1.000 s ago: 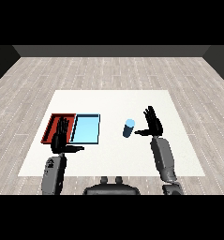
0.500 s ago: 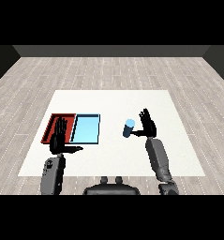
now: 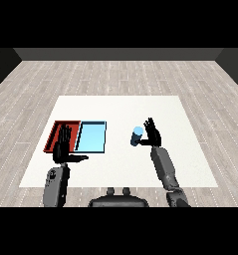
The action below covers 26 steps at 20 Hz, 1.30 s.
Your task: Pick the blue can and put it in the blue box
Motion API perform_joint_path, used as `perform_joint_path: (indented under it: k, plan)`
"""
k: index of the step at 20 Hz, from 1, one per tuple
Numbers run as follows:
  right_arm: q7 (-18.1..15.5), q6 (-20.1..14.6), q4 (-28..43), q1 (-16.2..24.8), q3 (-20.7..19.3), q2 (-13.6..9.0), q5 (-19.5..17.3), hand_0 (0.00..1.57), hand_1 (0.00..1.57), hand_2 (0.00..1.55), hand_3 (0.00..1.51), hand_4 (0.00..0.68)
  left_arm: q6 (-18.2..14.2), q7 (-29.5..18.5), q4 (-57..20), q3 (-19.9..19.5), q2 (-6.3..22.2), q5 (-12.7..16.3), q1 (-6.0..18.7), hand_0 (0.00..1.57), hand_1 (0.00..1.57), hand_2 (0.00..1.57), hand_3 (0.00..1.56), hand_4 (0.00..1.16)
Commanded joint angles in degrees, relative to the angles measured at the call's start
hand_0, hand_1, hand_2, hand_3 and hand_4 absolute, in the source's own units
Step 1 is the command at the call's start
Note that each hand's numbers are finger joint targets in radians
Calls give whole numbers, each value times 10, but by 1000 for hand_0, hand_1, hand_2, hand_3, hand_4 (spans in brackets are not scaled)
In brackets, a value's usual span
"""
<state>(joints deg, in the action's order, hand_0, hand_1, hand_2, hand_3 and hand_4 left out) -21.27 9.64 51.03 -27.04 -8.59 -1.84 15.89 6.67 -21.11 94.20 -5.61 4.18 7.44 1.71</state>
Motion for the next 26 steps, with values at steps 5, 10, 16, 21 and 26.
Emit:
perform_joint_path:
  k: [5,10,16,21,26]
  plan:
    - [-36,15,-65,-18,-10,-2,14,0,0,0,0,0,3,23,9,-5,2,9,-1,0,0,0,0,0]
    - [-28,-12,-113,-75,-2,7,9,0,0,0,0,0,16,5,-15,-15,7,21,10,0,0,0,0,0]
    - [-73,-19,-195,-99,18,18,22,0,0,0,0,0,-6,-1,6,8,-10,-11,0,0,0,0,0,0]
    - [-96,-8,-243,-124,0,16,2,0,0,0,0,0,-1,3,0,-5,-5,2,-6,0,0,0,0,0]
    - [-83,-7,-245,-124,4,16,3,0,0,0,0,0,10,31,51,-2,2,15,-24,0,0,0,0,0]
